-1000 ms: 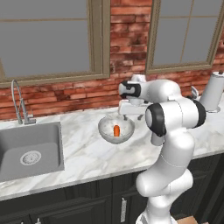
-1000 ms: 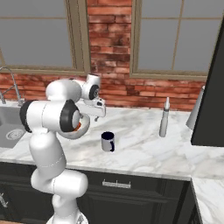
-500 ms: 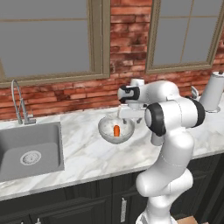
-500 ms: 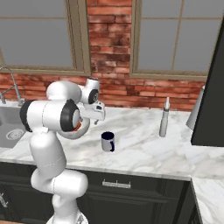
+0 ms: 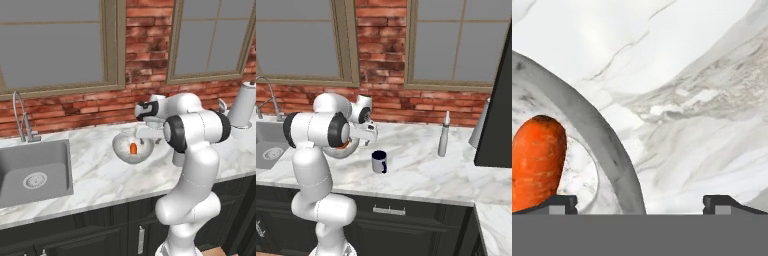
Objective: Move the mug from next to the sink to the open cabinet. Then, move the bowl with the carrot to the fridge to clear the area for faucet cleaning.
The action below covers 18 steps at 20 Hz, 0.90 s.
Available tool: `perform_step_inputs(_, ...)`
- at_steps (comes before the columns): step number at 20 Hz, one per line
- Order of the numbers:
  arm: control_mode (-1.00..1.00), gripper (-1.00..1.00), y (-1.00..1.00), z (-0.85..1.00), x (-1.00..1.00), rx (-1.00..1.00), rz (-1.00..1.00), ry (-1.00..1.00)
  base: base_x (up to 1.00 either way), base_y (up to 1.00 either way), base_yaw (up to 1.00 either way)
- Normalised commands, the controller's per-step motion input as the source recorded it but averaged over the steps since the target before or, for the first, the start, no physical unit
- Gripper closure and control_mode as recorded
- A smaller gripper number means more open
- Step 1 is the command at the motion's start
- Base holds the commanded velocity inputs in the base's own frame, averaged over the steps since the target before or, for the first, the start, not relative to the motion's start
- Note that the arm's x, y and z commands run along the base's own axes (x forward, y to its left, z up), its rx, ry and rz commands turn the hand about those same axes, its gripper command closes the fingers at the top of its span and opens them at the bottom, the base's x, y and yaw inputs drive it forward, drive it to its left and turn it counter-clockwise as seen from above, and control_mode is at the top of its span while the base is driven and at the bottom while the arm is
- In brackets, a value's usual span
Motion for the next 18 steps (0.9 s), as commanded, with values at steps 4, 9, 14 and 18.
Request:
perform_step_inputs(4, -1.0, -1.0, 0.0, -0.24, 0.17, 0.09, 0.0, 0.0, 0.0, 0.0, 0.0)
perform_step_inputs(9, -1.0, 1.0, 0.0, -0.05, 0.0, 0.05, 0.0, 0.0, 0.0, 0.0, 0.0)
perform_step_inputs(14, -1.0, 1.0, 0.0, 0.01, -0.06, 0.0, 0.0, -0.02, 0.0, 0.0, 0.0)
perform_step_inputs(18, -1.0, 1.0, 0.0, 0.45, -0.4, 0.08, 0.0, -0.17, 0.0, 0.0, 0.0)
